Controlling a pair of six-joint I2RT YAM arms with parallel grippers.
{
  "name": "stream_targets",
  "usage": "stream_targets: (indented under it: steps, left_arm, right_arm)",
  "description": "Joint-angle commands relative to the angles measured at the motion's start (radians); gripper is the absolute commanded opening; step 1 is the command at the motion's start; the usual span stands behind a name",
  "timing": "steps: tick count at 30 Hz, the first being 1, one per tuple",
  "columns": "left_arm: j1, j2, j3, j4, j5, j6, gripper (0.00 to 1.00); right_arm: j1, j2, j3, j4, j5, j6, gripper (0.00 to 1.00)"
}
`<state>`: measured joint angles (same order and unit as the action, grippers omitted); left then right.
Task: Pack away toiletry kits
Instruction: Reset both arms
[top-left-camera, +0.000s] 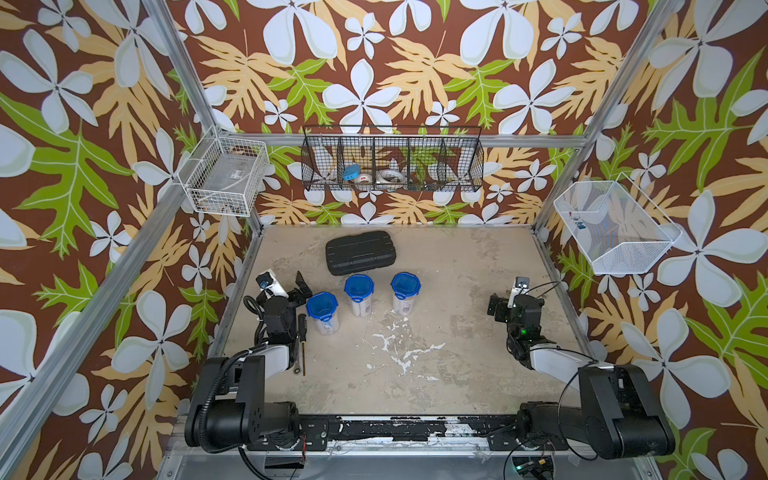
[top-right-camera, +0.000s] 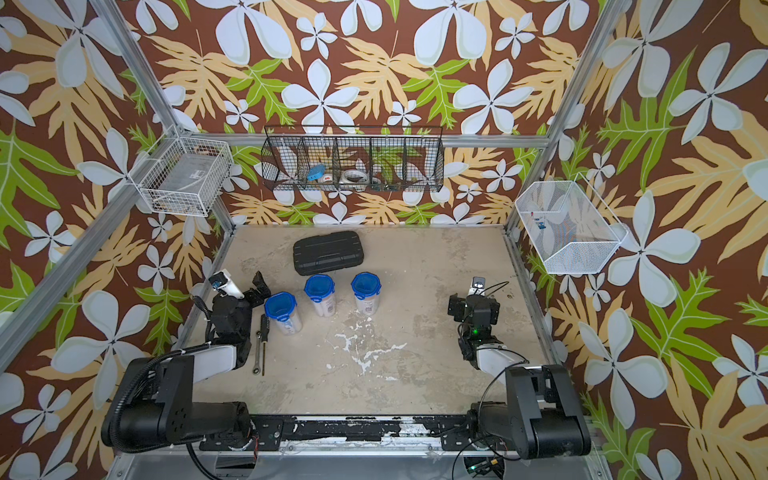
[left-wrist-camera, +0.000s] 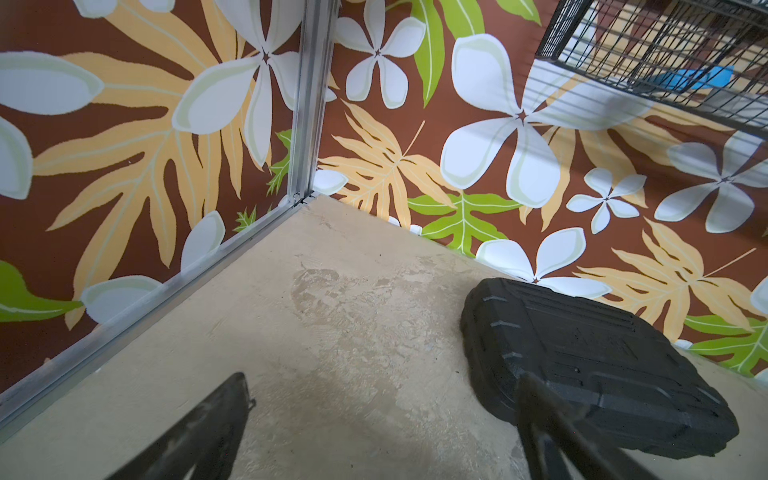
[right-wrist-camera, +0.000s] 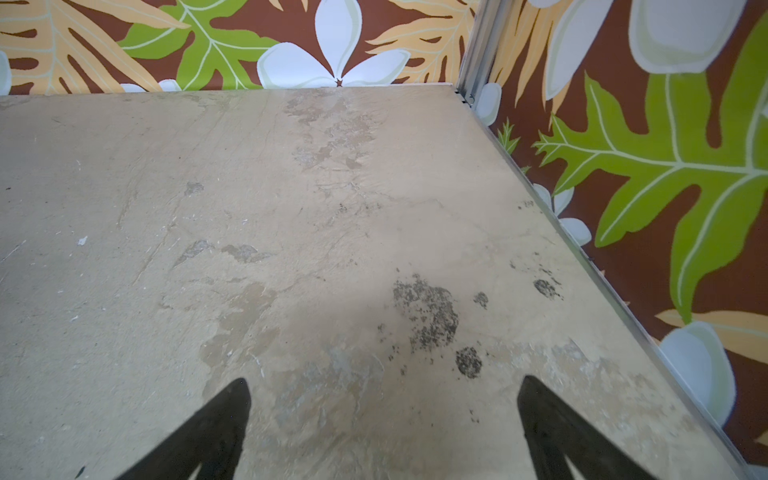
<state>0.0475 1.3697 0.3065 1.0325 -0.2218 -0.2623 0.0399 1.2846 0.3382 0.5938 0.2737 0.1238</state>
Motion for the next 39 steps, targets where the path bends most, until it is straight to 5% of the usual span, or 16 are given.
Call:
stream_targets:
  steps: [1,22,32,36,39]
  left_arm:
    - [-0.001,0.019,-0.026,-0.038,0.034,0.072,1.00]
    - [-0.031,0.083,0.072,-0.164,-0.044,0.075,1.00]
    - [-0.098,0.046,-0.073,0.083,-0.030,0.166,1.00]
    - [-0.102,0.068,-0.130,0.201,-0.028,0.168,1.00]
    - [-0.116,0.088,-0.153,0.267,-0.048,0.179,1.00]
  right_arm:
    - [0.000,-0.003,0.005,-0.007,0.066,0.024,1.00]
    - [0.000,0.162,-0.048,0.446,-0.009,-0.080,1.00]
    - [0.000,0.161,-0.048,0.440,-0.014,-0.078,1.00]
    - [0.001,0.173,-0.119,0.572,-0.183,-0.145,1.00]
    - [-0.002,0.186,-0.120,0.588,-0.193,-0.148,1.00]
